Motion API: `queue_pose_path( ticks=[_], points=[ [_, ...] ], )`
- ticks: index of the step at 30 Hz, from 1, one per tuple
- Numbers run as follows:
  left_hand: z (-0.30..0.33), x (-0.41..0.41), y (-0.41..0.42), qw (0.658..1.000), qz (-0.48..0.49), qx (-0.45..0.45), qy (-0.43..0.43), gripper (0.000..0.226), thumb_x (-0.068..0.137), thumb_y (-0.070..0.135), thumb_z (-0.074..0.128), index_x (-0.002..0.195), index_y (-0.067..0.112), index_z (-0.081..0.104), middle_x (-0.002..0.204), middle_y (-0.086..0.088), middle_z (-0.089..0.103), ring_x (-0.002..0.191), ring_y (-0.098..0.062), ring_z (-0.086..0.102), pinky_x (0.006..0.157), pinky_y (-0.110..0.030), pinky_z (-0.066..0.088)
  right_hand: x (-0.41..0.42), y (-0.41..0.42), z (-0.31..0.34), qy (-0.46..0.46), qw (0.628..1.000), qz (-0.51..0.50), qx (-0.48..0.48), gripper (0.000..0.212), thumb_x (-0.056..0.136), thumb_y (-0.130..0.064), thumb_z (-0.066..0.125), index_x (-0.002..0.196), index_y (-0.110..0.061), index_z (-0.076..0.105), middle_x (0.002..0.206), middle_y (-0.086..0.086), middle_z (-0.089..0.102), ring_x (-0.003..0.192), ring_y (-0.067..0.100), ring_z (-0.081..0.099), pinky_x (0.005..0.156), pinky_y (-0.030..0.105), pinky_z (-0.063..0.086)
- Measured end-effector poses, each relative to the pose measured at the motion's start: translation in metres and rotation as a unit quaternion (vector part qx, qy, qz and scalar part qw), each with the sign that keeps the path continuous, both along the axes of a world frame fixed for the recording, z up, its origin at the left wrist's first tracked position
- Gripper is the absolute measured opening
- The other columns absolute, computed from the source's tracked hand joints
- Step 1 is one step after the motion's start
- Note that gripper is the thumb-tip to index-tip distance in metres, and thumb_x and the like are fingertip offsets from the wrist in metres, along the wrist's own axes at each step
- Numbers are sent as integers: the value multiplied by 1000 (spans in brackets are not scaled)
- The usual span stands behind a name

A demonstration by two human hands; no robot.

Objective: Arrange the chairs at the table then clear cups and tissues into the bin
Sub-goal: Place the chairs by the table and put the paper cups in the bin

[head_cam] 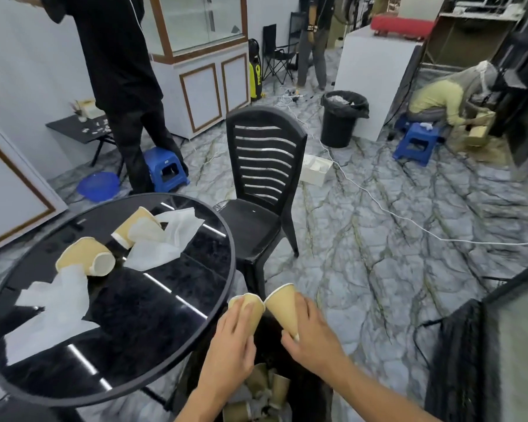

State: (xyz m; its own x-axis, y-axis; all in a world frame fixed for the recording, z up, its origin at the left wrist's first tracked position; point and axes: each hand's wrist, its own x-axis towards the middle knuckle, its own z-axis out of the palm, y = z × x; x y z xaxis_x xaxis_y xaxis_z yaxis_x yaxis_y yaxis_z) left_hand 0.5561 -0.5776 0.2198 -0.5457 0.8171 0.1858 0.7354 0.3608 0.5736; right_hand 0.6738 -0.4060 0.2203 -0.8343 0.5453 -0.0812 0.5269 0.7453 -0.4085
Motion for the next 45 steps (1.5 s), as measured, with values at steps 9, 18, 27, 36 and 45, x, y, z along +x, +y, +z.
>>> queue_pose_path(
  ticks=[9, 18, 27, 36, 45],
  points=[
    [-94, 28, -7, 993, 49, -62, -86, 71, 90, 19, 59, 155, 17, 29, 156, 12, 21, 141, -15, 32, 113, -25, 29, 31, -8, -81, -67, 998, 8, -15, 88, 85, -54, 45, 154, -14, 8, 148, 7, 31, 129, 28, 39, 102, 37, 41],
    [-191, 32, -35, 981, 87, -128, -122, 69, 90, 40, 41, 152, 11, 37, 158, -4, 34, 142, -20, 35, 118, -31, 29, 38, -48, -198, -113, 992, 52, -38, 86, 75, -59, 48, 142, -7, 40, 126, 7, 55, 101, 26, 59, 83, 33, 56],
    [-217, 32, -43, 970, 108, -152, -156, 54, 98, 19, 52, 150, 16, 38, 160, 3, 31, 147, -12, 28, 117, -20, 20, 25, -68, -228, -125, 989, 80, -20, 70, 81, -51, 35, 136, -9, 44, 125, 7, 54, 107, 25, 56, 85, 33, 54],
    [-214, 32, -51, 971, 83, -148, -166, 54, 96, 30, 57, 146, 20, 43, 151, 6, 41, 139, -10, 35, 113, -16, 23, 20, -65, -224, -110, 990, 91, -11, 61, 83, -50, 39, 128, -10, 51, 120, 5, 56, 106, 25, 57, 86, 35, 53],
    [-181, 15, -54, 978, 77, -139, -133, 73, 86, 62, 37, 149, 25, 39, 151, 10, 39, 139, -9, 34, 116, -26, 32, 12, -50, -185, -82, 993, 88, 17, 66, 82, -52, 35, 131, -9, 50, 122, 6, 55, 107, 26, 57, 85, 35, 53]
  ],
)
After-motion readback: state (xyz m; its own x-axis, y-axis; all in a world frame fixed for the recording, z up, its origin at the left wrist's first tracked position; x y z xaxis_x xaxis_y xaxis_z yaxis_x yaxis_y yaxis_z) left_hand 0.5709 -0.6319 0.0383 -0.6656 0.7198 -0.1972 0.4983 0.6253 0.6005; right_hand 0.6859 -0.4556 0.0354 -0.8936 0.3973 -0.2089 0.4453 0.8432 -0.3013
